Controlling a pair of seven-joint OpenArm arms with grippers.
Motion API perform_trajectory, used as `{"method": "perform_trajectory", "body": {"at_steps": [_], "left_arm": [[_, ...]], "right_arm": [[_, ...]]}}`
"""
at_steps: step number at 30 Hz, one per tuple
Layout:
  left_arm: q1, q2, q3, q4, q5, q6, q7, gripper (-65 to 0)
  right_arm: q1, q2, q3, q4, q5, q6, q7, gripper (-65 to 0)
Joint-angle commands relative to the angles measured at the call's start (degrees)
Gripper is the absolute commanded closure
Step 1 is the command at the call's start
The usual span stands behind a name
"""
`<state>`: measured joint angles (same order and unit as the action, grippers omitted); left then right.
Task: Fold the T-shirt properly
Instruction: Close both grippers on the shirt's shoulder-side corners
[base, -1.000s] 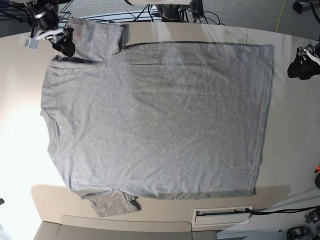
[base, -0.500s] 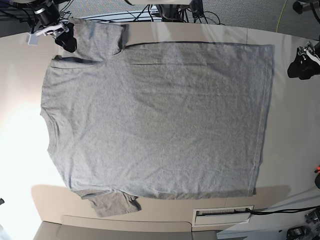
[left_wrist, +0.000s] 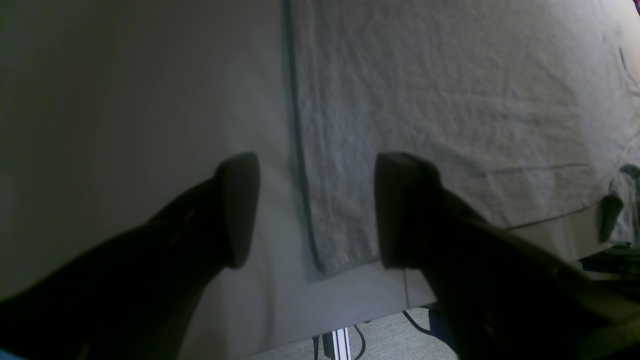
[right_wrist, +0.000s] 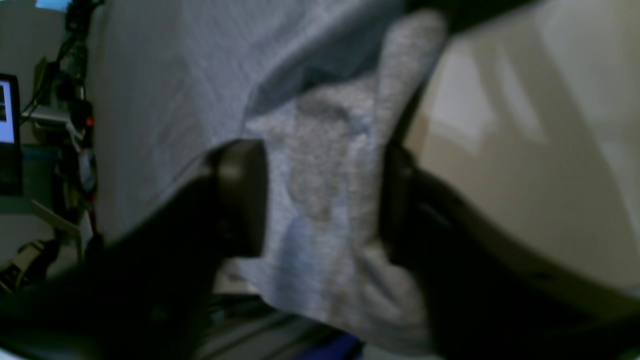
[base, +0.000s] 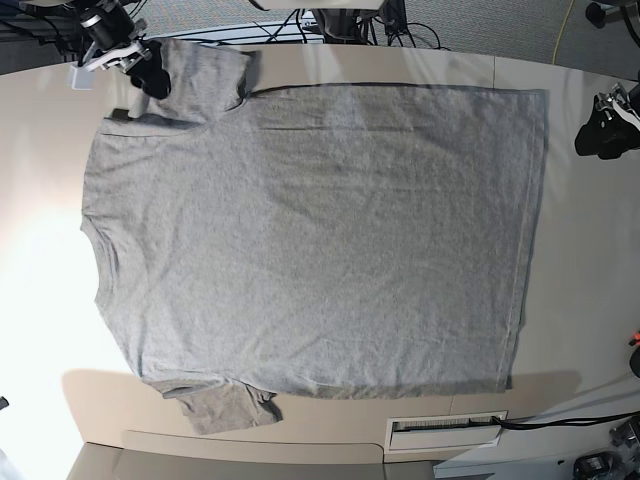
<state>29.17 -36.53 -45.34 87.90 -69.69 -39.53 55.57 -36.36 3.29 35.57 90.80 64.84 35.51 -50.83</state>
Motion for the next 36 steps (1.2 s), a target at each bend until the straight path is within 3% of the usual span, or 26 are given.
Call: {"method": "perform_trajectory", "body": {"at_steps": [1,3,5,8,11,16,20,24,36], "left_arm": [[0.02,-1.42,-0.59,0.76,-1.40,-0.47,-1.20,-37.1],[0.02,-1.40,-0.59,0.76,-1.40,-0.47,-1.20,-37.1],[0.02,-1.40,-0.59,0.76,-0.92,-0.47,-1.22,-37.1],[0.02,-1.22,-0.59,0.74,1.31,-0.26,-1.70,-37.1],[0.04,-0.42,-0.59,0.70,4.48,2.34,-2.99,-37.4],[0.04,1.62,-0.59,0.07,5.46,5.79,-2.93,-44.4],[0.04,3.39,-0.59,-2.38,5.66,6.10,-2.99,-44.5],[0.02,5.62,-0.59,-5.90,5.29,6.12,-3.15,-44.5],[0.04,10.58,-0.59,-8.57,3.08,7.19,-2.97,-44.5]], "right_arm": [[-0.81,0.20,0.09,0.20,-1.44,-0.79,-1.68,-17.4],[-0.79,0.20,0.09,0.20,-1.44,-0.59,-1.77,-4.3],[-0.81,0.20,0.09,0.20,-1.44,-0.61,-1.97,0.0],[-0.81,0.20,0.09,0.20,-1.44,-0.61,-2.08,0.0],[-0.79,0.20,0.09,0.20,-1.42,-0.61,-2.08,0.0],[-0.79,0.20,0.09,0.20,-1.42,-0.59,-2.16,0.0],[-0.79,0.20,0.09,0.20,-1.44,-0.39,-2.89,0.0],[-0.79,0.20,0.09,0.20,-1.44,2.23,-2.95,0.0],[-0.79,0.20,0.09,0.20,-1.42,2.21,-2.75,0.0]]}}
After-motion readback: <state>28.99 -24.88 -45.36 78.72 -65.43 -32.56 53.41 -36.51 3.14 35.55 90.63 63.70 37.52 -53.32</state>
